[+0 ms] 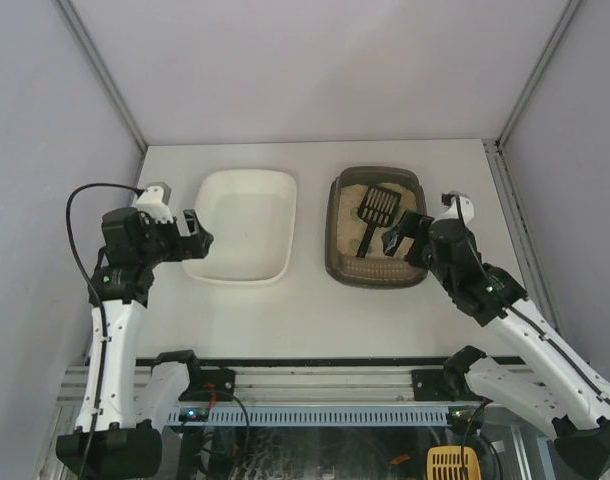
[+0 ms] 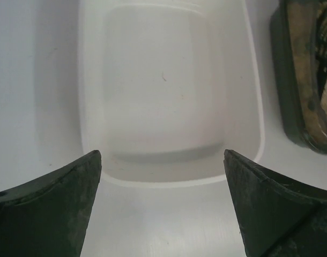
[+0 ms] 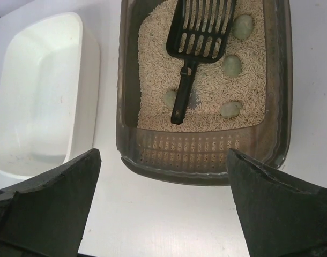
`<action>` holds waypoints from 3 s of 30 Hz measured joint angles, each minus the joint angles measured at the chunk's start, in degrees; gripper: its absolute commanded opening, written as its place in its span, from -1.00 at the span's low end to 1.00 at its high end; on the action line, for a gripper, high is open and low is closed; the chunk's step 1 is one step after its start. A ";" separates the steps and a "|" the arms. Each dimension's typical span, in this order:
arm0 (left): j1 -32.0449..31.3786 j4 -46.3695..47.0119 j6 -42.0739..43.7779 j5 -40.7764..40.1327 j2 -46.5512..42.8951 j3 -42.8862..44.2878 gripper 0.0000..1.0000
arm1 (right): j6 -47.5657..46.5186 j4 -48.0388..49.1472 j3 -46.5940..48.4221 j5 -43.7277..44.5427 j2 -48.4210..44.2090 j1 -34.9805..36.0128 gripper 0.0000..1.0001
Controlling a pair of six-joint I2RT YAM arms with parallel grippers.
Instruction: Clean the litter box
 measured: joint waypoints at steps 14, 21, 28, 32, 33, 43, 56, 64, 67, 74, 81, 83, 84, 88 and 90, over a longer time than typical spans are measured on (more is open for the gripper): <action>-13.33 -4.94 6.25 -2.19 21.99 19.45 0.99 | -2.54 12.26 -0.70 -4.42 9.29 -0.33 0.41; -14.64 2.47 -3.30 4.90 34.77 32.24 0.99 | 3.52 12.26 2.71 -5.57 27.15 -0.70 0.32; -17.16 9.46 -13.88 12.22 43.74 38.84 0.99 | 6.91 9.49 11.47 -3.15 45.16 -0.63 0.26; -17.18 14.67 -17.66 16.52 42.42 35.17 0.99 | 7.23 9.53 13.27 -1.68 48.22 -1.05 0.26; -17.18 15.93 -17.99 17.16 41.20 33.18 0.99 | 7.30 9.53 13.64 -1.27 48.65 -1.25 0.26; -17.18 22.47 -16.00 19.28 26.40 20.39 0.99 | 7.28 9.77 16.00 2.27 53.88 -4.33 0.15; -17.18 24.68 -13.60 19.82 28.13 19.71 0.99 | 6.19 13.79 18.60 1.05 60.61 -5.44 -0.76; -17.18 24.68 -14.69 22.84 42.97 27.56 1.00 | 5.29 13.31 19.26 0.72 60.89 -5.25 -1.00; -17.25 24.44 -16.90 24.52 50.99 32.96 0.99 | 4.39 11.45 19.28 0.90 60.00 -4.66 -1.00; -18.34 24.06 -25.62 28.11 65.09 45.42 0.99 | 0.85 7.08 19.28 0.76 51.78 -3.52 -1.00; -23.08 24.81 -30.93 31.65 70.71 51.87 0.99 | -3.28 6.21 19.69 -6.84 47.65 -5.20 -1.00; -24.87 24.87 -31.61 31.76 71.73 52.13 0.99 | -4.00 5.68 19.69 -8.48 47.39 -5.29 -1.00; -25.86 24.94 -31.85 31.78 72.37 52.24 0.99 | -4.44 5.14 19.65 -9.77 47.01 -5.27 -1.00; -29.44 24.72 -32.30 31.47 75.03 52.24 0.99 | -5.62 3.54 19.10 -12.59 43.28 -4.17 -1.00; -31.01 24.28 -32.20 30.88 76.22 52.24 0.99 | -5.86 3.06 19.08 -13.81 40.89 -3.04 -1.00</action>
